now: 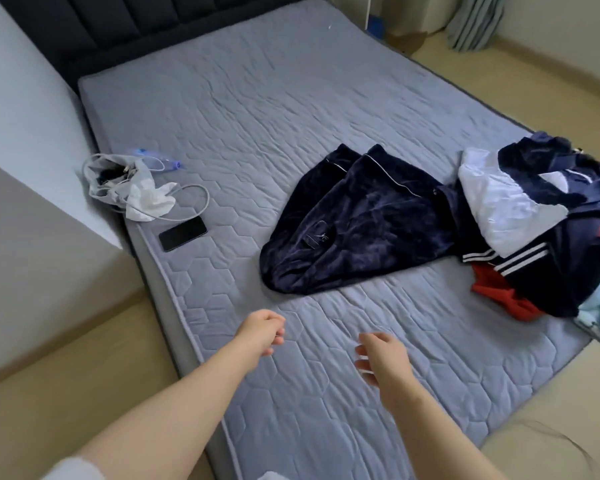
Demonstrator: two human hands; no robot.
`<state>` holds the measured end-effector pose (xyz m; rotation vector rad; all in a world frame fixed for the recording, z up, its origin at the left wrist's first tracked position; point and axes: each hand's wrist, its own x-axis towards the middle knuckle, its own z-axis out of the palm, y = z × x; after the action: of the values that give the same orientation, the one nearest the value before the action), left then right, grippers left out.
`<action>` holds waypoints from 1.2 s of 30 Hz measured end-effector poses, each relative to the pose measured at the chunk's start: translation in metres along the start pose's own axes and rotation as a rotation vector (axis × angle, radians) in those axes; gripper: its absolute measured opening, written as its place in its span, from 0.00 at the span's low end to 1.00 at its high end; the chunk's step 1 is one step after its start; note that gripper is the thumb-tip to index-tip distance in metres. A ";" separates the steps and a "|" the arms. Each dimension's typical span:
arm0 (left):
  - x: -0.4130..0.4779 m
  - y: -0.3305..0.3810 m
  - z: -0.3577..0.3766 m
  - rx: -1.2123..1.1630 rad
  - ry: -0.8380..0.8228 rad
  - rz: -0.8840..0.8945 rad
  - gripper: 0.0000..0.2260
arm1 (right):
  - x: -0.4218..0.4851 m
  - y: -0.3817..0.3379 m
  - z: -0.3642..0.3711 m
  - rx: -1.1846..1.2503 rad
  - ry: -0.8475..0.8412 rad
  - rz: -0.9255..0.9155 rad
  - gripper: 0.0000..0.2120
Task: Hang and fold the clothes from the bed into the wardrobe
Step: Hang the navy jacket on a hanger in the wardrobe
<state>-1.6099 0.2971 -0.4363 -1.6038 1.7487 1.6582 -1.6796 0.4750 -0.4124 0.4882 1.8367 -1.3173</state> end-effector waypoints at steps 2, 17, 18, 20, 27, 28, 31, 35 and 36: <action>0.032 0.001 0.008 -0.013 0.038 -0.053 0.09 | 0.030 -0.002 0.000 -0.007 0.002 0.007 0.04; 0.211 0.007 0.048 -0.249 0.035 -0.138 0.19 | 0.168 0.049 0.041 -0.044 0.027 0.123 0.05; 0.218 0.007 0.049 -0.256 0.028 -0.137 0.21 | 0.170 0.051 0.043 -0.032 0.032 0.124 0.05; 0.228 0.006 0.051 -0.276 0.047 -0.123 0.23 | 0.174 0.052 0.047 -0.013 0.035 0.117 0.04; 0.181 0.019 0.034 -0.950 0.058 0.015 0.13 | 0.143 0.036 0.055 0.015 0.027 0.046 0.04; 0.165 0.022 0.030 -1.000 -0.005 0.029 0.14 | 0.132 0.032 0.056 0.015 0.029 0.028 0.04; 0.114 0.034 0.016 -1.010 -0.083 0.082 0.15 | 0.091 0.017 0.057 0.004 0.026 -0.048 0.04; 0.043 0.055 -0.003 -0.922 -0.168 0.147 0.14 | 0.035 -0.007 0.061 -0.032 0.038 -0.196 0.06; 0.025 0.059 -0.008 -0.893 -0.203 0.168 0.15 | 0.020 -0.012 0.062 -0.039 0.043 -0.243 0.07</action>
<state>-1.6624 0.2631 -0.4214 -1.4929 1.0963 2.8156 -1.6764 0.4104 -0.4294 0.2802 2.0023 -1.4369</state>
